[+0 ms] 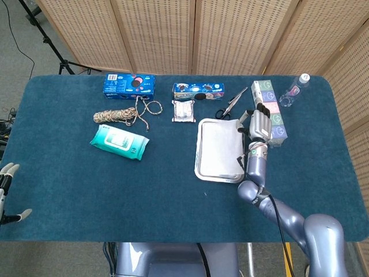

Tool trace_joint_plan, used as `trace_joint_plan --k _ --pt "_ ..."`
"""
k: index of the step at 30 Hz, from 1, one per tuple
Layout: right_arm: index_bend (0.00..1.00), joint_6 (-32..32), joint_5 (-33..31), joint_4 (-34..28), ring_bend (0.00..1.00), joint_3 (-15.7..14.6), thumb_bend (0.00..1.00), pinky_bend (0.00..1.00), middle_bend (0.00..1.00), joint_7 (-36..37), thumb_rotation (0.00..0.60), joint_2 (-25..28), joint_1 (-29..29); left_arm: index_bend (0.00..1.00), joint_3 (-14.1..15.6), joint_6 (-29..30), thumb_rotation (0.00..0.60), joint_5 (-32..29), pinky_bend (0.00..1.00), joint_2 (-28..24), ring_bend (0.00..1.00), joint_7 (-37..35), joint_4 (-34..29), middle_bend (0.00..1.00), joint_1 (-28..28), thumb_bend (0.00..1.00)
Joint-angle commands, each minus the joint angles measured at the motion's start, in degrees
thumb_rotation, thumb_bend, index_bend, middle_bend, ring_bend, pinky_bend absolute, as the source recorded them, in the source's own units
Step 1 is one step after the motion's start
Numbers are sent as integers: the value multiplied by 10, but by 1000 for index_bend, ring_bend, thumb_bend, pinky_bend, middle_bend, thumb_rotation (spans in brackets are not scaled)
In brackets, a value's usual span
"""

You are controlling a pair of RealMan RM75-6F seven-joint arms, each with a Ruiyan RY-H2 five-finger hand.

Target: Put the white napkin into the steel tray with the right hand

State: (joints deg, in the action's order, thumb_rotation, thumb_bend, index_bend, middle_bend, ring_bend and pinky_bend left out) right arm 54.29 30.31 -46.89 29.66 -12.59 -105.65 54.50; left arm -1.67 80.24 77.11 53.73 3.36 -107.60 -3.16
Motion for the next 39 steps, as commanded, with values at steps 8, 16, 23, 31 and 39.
trace_joint_plan --k 8,16,23,31,39 --pt "178 -17 -2 -43 0 7 831 0 0 -19 600 24 -22 0 1 0 600 2 0 -1 0 -2 0 0 0 0" --pt "46 6 46 -73 0 4 609 0 0 6 600 40 -38 0 3 2 600 6 0 0 0 1 -1 0 0 0" --pt "0 16 43 -102 0 -2 265 0 0 -34 600 67 -50 0 7 6 600 15 0 0 0 5 -3 0 1 0" --pt "0 29 45 -124 0 -2 2 0 0 -43 600 75 -58 0 9 10 600 22 0 -2 0 0 -3 0 4 0" --pt "0 47 119 -201 0 -20 109 0 0 -10 600 119 -83 0 11 10 600 26 0 -3 0 -5 -2 0 5 0"
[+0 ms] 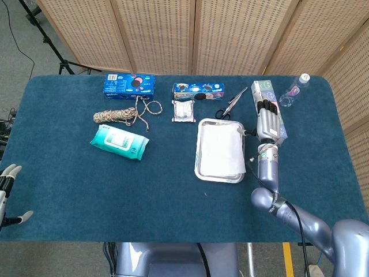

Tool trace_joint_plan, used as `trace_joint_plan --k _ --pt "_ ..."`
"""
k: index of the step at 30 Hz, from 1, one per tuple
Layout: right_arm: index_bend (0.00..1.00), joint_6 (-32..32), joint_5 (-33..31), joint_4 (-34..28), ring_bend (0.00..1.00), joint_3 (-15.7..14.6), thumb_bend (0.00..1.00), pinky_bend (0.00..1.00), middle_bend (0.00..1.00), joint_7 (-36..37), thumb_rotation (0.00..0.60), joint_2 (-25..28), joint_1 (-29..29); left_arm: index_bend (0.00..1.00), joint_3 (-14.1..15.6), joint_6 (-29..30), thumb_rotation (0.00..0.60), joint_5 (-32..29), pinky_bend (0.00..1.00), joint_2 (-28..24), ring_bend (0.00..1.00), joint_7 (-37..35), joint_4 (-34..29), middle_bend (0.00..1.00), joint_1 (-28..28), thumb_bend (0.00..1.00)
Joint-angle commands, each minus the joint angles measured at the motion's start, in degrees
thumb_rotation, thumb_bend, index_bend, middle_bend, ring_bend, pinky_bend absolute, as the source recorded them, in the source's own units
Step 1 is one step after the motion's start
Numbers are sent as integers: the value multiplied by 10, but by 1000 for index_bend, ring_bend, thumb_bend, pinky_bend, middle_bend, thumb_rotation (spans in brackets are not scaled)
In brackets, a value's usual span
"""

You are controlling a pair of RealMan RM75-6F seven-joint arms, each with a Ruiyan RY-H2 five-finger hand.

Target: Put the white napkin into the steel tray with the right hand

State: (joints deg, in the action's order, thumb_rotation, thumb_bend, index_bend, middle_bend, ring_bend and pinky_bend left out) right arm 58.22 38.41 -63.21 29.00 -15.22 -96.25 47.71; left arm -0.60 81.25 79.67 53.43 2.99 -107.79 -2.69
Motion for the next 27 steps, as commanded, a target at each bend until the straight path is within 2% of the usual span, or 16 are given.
trace_joint_plan --k 1,6,8,10,14,18,23,27 --pt "0 6 62 -64 0 -25 158 0 0 25 600 41 -25 0 1 0 600 2 0 -1 0 -2 1 0 1 0" --pt "29 10 168 -188 0 -76 397 0 1 69 600 124 -75 0 4 2 600 10 0 -4 0 -10 2 0 2 0" --pt "136 13 220 -250 0 -107 563 0 44 84 600 172 -103 0 6 3 600 16 0 -5 0 -14 2 0 3 0" --pt "223 18 255 -284 0 -129 676 0 111 91 600 202 -120 0 7 5 600 21 0 -6 0 -17 3 0 3 0" --pt "351 27 336 -326 27 -177 831 0 229 111 600 256 -152 0 12 9 600 35 0 -8 0 -21 4 0 6 0" --pt "399 34 393 -316 62 -209 895 0 275 110 600 280 -164 0 16 15 600 48 0 -8 0 -22 6 0 9 0" --pt "421 36 416 -294 80 -226 956 0 304 97 600 284 -168 0 19 20 600 56 0 -8 0 -23 7 0 11 0" --pt "424 21 421 -278 81 -238 956 0 319 65 600 279 -164 0 24 29 600 72 0 -6 0 -16 4 0 15 0"
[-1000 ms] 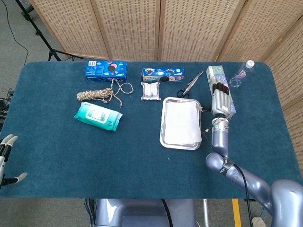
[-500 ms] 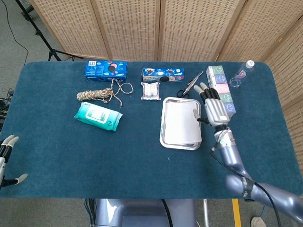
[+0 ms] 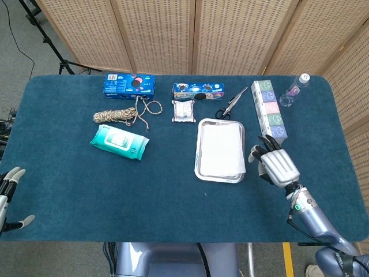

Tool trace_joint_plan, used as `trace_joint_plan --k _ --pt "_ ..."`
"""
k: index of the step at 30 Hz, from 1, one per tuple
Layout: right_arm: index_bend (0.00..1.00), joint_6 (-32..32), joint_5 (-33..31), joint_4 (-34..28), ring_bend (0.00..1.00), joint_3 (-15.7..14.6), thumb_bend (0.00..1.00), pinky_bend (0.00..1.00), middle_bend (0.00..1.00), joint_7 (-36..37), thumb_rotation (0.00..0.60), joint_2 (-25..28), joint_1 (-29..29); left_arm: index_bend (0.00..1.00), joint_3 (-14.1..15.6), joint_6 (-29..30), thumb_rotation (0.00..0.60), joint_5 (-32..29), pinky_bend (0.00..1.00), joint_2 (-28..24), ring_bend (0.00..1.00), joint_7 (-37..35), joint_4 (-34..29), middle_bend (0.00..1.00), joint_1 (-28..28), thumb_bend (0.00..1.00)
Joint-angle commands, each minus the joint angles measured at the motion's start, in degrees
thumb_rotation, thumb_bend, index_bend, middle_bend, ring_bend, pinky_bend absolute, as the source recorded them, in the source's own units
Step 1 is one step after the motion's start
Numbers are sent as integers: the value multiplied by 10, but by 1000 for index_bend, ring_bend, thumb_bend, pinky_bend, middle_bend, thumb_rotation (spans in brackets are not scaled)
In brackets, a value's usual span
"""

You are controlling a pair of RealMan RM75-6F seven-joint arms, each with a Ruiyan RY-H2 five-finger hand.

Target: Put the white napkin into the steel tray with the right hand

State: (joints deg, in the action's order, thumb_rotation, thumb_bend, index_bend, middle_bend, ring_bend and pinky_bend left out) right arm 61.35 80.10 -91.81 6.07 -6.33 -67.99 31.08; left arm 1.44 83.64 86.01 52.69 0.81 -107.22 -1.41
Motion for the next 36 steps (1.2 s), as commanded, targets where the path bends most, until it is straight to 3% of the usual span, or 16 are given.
trace_joint_plan --k 1,17,36 --pt "424 -12 2 8 82 -9 956 0 321 -31 600 -6 4 0 4 6 600 10 0 3 0 8 -2 0 3 0" --pt "424 -61 -50 41 82 0 956 0 321 -134 600 -77 41 0 5 9 600 7 0 13 0 27 -4 0 6 0" --pt "424 -62 -61 106 82 -10 956 0 321 -149 600 -135 46 0 4 7 600 5 0 12 0 22 -1 0 6 0"
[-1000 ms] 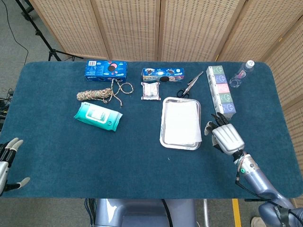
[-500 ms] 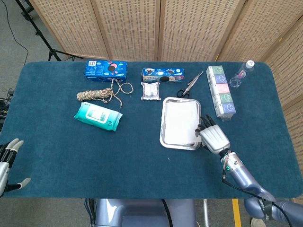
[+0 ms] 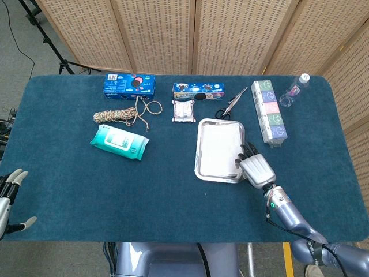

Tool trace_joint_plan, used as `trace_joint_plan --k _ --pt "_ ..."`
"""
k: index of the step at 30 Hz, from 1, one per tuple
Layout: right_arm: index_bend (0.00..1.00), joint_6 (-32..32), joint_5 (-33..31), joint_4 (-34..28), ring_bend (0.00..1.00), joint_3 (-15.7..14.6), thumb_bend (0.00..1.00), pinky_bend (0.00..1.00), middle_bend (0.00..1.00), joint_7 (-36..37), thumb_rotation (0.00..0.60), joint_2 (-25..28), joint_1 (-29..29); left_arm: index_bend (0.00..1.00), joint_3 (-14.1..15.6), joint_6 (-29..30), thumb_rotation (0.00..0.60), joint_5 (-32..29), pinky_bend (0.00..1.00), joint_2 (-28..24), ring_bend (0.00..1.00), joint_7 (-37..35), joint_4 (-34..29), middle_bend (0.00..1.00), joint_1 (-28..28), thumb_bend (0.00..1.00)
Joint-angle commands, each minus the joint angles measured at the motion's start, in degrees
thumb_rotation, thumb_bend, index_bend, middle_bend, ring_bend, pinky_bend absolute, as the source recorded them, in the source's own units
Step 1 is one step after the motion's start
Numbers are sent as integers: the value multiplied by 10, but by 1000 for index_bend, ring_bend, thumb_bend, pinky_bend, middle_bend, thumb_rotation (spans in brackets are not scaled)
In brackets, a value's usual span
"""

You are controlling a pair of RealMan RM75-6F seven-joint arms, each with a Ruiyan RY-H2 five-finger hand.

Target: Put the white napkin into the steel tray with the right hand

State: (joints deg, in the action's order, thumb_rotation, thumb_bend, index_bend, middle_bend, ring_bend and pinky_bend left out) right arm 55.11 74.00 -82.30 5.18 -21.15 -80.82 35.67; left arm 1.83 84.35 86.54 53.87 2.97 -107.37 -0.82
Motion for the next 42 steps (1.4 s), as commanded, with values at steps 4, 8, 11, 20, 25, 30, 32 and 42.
trace_joint_plan --k 4,8,11,20,25,30,32,42 --pt "424 0 1 25 82 -5 956 0 321 1 600 -13 -1 0 -1 0 600 -3 0 0 0 0 1 0 0 0" --pt "424 -1 1 29 82 -8 956 0 321 4 600 -16 -2 0 -1 0 600 -3 0 0 0 0 0 0 0 0" --pt "424 -1 2 34 82 -10 956 0 321 6 600 -19 -4 0 -1 -1 600 -2 0 0 0 0 0 0 0 0" --pt "424 -1 8 45 82 -22 956 0 321 2 600 -34 -9 0 -1 0 600 -2 0 0 0 -1 1 0 0 0" --pt "424 1 9 44 82 -24 956 0 321 2 600 -39 -12 0 -1 -1 600 -2 0 0 0 -3 1 0 0 0" --pt "424 9 11 34 82 -23 956 0 321 -1 600 -42 -15 0 -1 -2 600 -2 0 0 0 -2 1 0 0 0" --pt "424 11 9 28 82 -22 956 0 321 -5 600 -43 -15 0 -1 -2 600 -3 0 0 0 -1 1 0 -1 0" --pt "424 32 -9 13 82 -11 956 0 321 -51 600 -54 -19 0 -1 1 600 -2 0 -2 0 -7 3 0 1 0"
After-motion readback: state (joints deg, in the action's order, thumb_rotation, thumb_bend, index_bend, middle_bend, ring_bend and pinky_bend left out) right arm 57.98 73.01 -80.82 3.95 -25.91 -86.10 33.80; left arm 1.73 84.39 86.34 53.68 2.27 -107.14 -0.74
